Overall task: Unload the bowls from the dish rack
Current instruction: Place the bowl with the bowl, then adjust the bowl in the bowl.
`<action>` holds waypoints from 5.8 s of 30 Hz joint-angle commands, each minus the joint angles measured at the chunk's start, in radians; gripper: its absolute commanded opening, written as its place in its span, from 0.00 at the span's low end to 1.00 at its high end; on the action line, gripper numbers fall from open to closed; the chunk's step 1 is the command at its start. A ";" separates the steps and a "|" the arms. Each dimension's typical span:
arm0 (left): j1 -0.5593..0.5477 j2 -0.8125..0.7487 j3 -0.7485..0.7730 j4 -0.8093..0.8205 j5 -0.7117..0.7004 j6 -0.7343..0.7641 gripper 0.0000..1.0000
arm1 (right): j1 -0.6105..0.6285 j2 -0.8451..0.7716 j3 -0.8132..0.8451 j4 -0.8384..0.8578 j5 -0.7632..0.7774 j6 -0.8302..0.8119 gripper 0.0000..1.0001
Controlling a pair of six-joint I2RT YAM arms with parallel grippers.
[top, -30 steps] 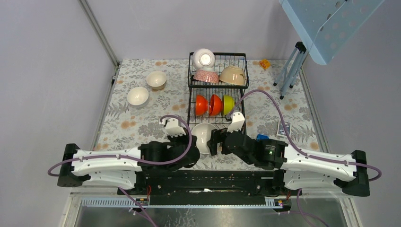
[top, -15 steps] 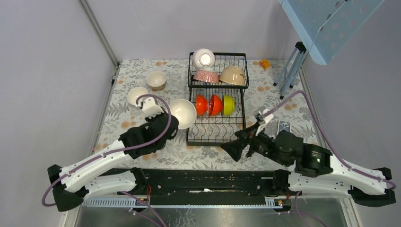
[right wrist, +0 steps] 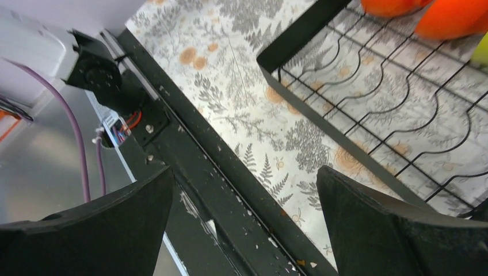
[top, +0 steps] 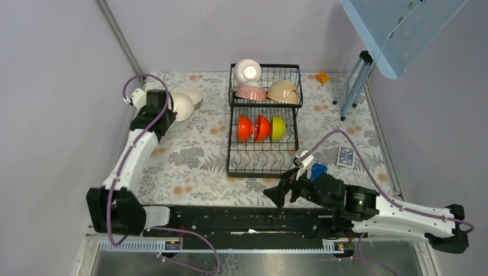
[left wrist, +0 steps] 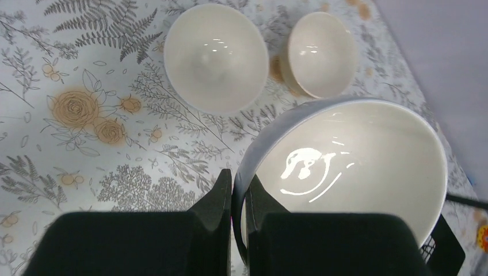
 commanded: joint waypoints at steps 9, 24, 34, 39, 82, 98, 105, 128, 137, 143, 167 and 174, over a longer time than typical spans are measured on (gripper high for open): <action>0.266 0.345 0.273 0.128 0.275 0.042 0.00 | 0.001 -0.041 -0.199 0.238 -0.045 0.103 1.00; 0.349 0.487 0.336 0.031 0.254 0.069 0.00 | 0.002 -0.074 -0.187 0.153 -0.010 0.083 1.00; 0.352 0.529 0.308 0.042 0.249 0.080 0.00 | 0.001 -0.072 -0.177 0.136 -0.005 0.087 1.00; 0.355 0.542 0.296 0.043 0.237 0.089 0.00 | 0.001 -0.071 -0.175 0.137 -0.005 0.086 1.00; 0.356 0.593 0.261 0.045 0.228 0.109 0.27 | 0.001 -0.067 -0.175 0.121 0.010 0.096 1.00; 0.356 0.501 0.300 -0.016 0.229 0.118 0.55 | 0.001 -0.065 -0.154 0.110 0.006 0.086 1.00; 0.357 0.447 0.266 -0.023 0.216 0.116 0.51 | 0.001 -0.084 -0.147 0.097 0.003 0.085 1.00; 0.357 0.457 0.185 0.034 0.248 0.119 0.04 | 0.002 -0.061 -0.136 0.103 0.003 0.076 1.00; 0.358 0.412 0.157 0.093 0.315 0.078 0.00 | 0.002 -0.068 -0.136 0.097 0.002 0.079 1.00; 0.360 0.376 0.148 0.136 0.372 0.044 0.00 | 0.001 -0.073 -0.140 0.100 -0.001 0.087 1.00; 0.362 0.337 0.190 0.076 0.311 0.098 0.66 | 0.001 -0.092 -0.149 0.092 -0.002 0.092 1.00; 0.361 0.336 0.196 0.035 0.187 0.188 0.64 | 0.002 -0.116 -0.159 0.083 -0.005 0.101 1.00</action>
